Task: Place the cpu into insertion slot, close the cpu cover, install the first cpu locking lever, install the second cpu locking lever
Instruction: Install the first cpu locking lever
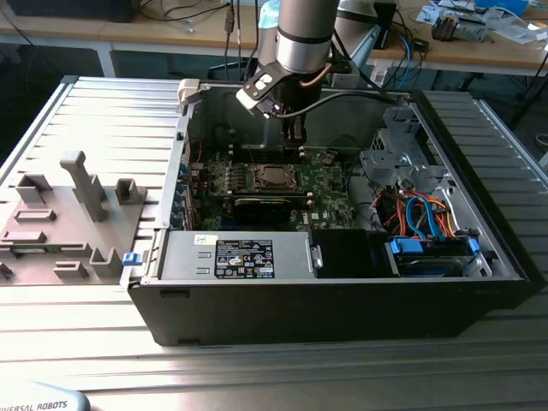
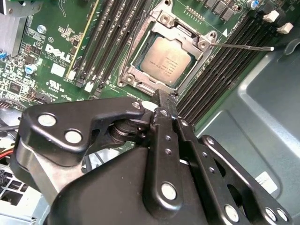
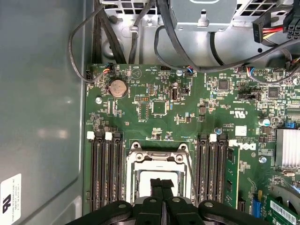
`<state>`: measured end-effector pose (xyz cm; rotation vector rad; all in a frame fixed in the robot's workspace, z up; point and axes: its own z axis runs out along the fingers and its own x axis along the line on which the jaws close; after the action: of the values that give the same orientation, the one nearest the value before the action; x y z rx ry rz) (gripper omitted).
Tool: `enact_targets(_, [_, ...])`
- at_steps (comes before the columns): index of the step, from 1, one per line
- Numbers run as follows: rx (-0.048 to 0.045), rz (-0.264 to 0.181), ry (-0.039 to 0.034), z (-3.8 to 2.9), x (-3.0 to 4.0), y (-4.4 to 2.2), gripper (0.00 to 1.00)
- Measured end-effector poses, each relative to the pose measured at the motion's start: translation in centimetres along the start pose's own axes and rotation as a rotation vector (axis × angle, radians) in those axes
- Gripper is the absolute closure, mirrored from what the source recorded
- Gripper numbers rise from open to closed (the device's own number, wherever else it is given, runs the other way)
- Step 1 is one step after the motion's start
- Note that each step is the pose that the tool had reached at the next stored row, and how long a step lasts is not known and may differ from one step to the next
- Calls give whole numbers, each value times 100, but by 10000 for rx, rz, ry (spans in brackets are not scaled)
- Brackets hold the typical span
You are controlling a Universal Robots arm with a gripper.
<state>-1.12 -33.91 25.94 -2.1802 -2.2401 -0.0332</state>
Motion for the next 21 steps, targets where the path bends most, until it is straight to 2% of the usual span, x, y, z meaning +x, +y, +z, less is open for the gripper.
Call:
enact_targets(11, [26, -1011, 5, 1, 0, 0, 89])
enact_targets(21, [36, -1399, 8, 1, 0, 0, 89])
